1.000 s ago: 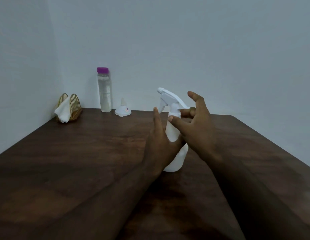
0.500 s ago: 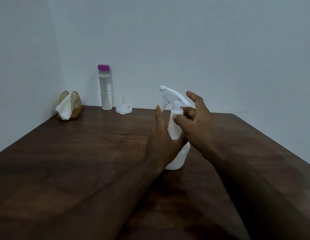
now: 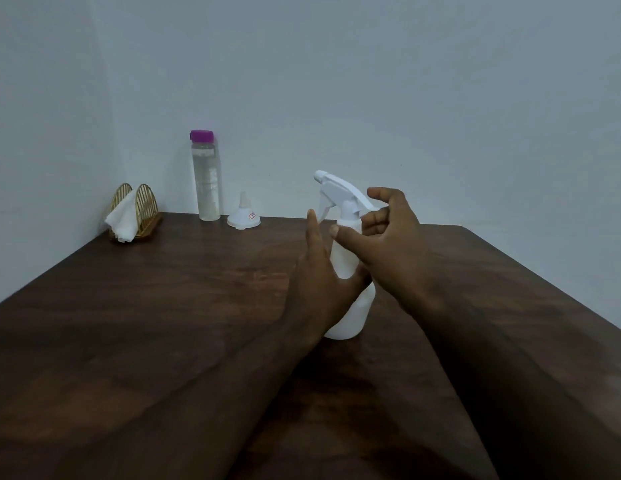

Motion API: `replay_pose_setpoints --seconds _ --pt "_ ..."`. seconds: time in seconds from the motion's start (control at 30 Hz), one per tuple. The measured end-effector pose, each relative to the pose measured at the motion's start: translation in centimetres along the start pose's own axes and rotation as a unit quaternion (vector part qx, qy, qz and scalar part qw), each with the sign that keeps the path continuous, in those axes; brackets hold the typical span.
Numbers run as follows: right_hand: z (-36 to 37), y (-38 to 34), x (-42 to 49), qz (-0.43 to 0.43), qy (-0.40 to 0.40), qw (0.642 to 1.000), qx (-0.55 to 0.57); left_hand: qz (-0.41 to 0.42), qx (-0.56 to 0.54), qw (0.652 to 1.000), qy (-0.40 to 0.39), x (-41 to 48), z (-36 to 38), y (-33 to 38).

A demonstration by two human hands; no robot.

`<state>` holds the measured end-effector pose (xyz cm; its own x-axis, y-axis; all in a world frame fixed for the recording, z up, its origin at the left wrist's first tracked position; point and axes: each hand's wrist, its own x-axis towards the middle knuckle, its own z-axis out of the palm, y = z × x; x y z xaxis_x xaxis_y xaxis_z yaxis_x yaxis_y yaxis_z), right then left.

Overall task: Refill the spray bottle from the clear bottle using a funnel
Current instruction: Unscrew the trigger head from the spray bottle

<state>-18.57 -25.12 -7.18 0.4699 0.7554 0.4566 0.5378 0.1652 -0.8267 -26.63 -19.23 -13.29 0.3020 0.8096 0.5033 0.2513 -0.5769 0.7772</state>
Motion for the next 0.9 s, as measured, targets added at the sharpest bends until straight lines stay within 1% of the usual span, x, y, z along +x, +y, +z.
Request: replay_pose_setpoints --seconds 0.07,0.2,0.3,0.4,0.57,0.63,0.7,0.73,0.8,0.9 --pt "-0.29 -0.03 0.05 -0.007 0.003 1.0 0.002 -0.001 0.0 1.0 0.001 -0.05 -0.03 0.05" --pt "-0.87 -0.28 0.31 0.013 -0.049 0.998 0.046 0.001 0.004 1.0 0.011 -0.06 -0.08 0.12" --pt "-0.6 -0.29 0.35 0.029 -0.019 0.998 0.054 -0.002 -0.002 1.0 0.012 -0.16 -0.17 0.24" --pt "-0.46 -0.38 0.21 0.016 0.009 0.999 0.031 -0.003 -0.004 1.0 0.011 -0.23 -0.25 0.27" --pt "-0.73 -0.48 0.16 0.021 -0.054 0.998 0.038 0.004 0.005 1.0 0.01 -0.06 -0.34 0.09" --pt "-0.2 -0.39 0.07 0.022 -0.036 0.999 0.028 0.005 -0.002 1.0 0.0 0.06 -0.31 0.09" --pt "0.05 -0.57 -0.05 0.012 0.0 1.0 0.011 0.012 -0.001 1.0 0.003 0.12 -0.24 0.03" --pt "0.04 -0.66 -0.04 0.006 0.005 1.0 0.011 0.014 0.0 1.0 0.008 0.11 -0.27 -0.04" --pt "-0.27 -0.82 0.0 0.004 -0.024 0.999 0.026 0.011 -0.002 1.0 0.013 0.0 -0.34 -0.1" --pt "-0.38 -0.83 0.0 0.023 -0.068 0.996 0.043 0.012 -0.003 1.0 0.003 0.02 -0.39 -0.21"
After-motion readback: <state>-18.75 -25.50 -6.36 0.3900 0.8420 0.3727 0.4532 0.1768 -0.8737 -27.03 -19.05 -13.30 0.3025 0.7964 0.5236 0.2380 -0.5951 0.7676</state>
